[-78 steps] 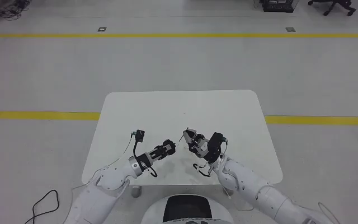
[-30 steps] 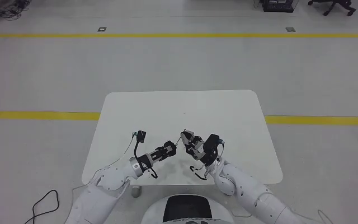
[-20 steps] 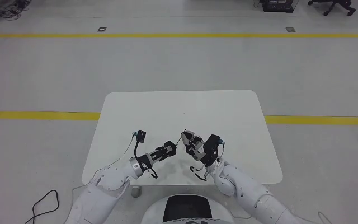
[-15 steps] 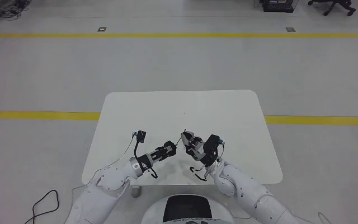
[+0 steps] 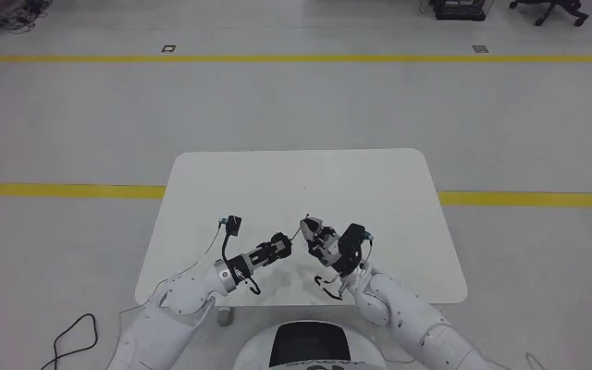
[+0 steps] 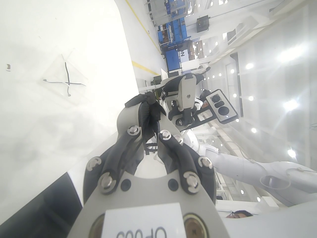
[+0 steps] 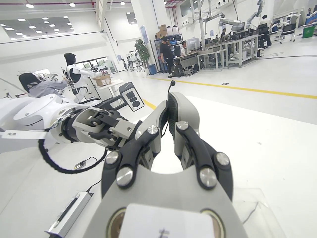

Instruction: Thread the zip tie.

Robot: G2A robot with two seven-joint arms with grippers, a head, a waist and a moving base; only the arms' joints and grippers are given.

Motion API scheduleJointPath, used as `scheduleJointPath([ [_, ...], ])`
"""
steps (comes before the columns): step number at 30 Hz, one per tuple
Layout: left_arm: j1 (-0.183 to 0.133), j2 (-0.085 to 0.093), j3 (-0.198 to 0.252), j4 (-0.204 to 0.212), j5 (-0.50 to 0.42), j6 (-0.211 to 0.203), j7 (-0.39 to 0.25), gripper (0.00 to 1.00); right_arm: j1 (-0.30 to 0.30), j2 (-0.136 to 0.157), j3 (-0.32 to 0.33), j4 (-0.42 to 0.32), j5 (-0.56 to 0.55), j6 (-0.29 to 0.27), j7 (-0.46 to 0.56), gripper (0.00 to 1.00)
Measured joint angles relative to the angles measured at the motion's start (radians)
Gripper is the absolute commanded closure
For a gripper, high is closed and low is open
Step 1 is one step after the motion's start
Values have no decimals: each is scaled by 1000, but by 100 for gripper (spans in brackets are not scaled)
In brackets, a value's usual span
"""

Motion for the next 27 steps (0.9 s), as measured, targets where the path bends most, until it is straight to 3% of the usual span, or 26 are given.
scheduleJointPath([
  [27,0,0,0,0,0,0,0,100,-4,-8,7,1,1,-11,14,100],
])
